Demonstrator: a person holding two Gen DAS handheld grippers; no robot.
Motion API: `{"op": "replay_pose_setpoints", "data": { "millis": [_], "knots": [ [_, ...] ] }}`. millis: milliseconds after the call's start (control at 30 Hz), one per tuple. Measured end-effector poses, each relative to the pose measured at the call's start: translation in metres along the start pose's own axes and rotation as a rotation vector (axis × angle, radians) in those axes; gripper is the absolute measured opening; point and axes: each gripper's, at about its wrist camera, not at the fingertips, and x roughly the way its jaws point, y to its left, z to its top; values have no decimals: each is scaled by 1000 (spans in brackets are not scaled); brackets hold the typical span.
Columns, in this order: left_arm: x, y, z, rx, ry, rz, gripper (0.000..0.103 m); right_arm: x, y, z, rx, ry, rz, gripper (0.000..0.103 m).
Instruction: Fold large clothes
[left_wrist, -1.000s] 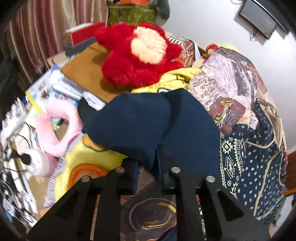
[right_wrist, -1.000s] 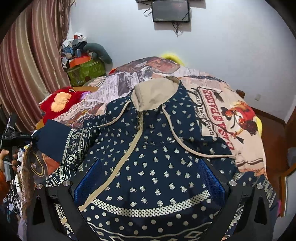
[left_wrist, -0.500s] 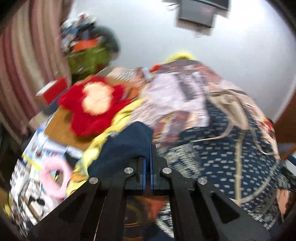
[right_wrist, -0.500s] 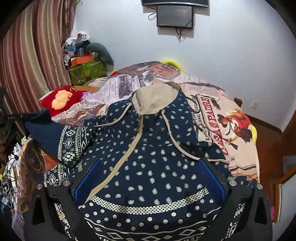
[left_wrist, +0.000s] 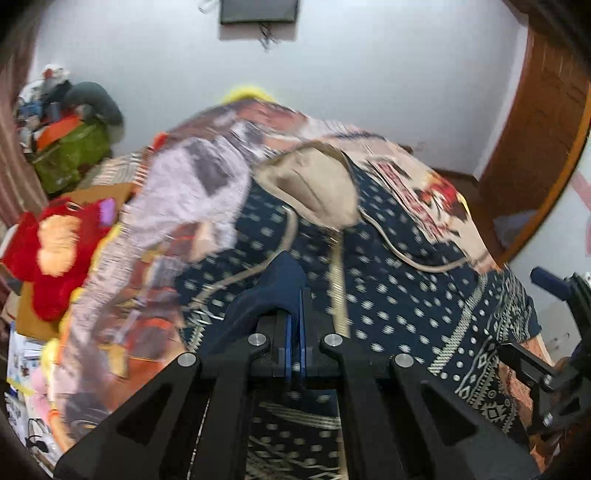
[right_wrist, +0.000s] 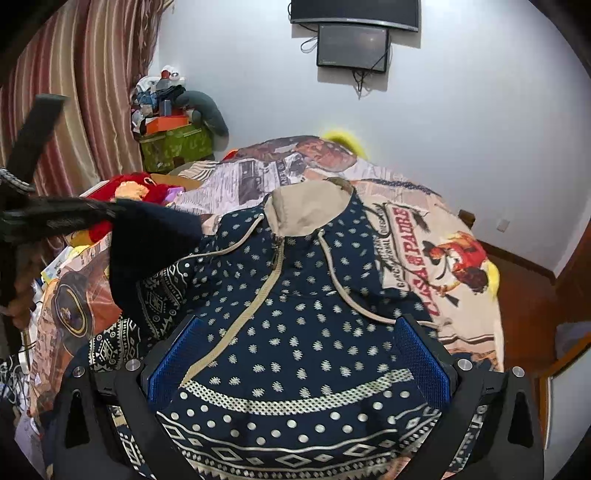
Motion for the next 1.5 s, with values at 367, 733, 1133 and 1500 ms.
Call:
{"op": "replay_pose_setpoints", "data": {
  "millis": [367,733,1133,1500],
  "knots": [
    [31,-28,-45,85,128,-34,4,-21,-9,-9,16,-5,-27,103],
    [-47,75,-21,38,74,96,35,-21,17,10,-10,3,44,103],
    [-88,174,34,122,-41,265,35,44,96,26,-54,175,182,103],
    [4,170,-23,162,123,87,38,145,159,-1,-140,463,265,96]
  ]
}}
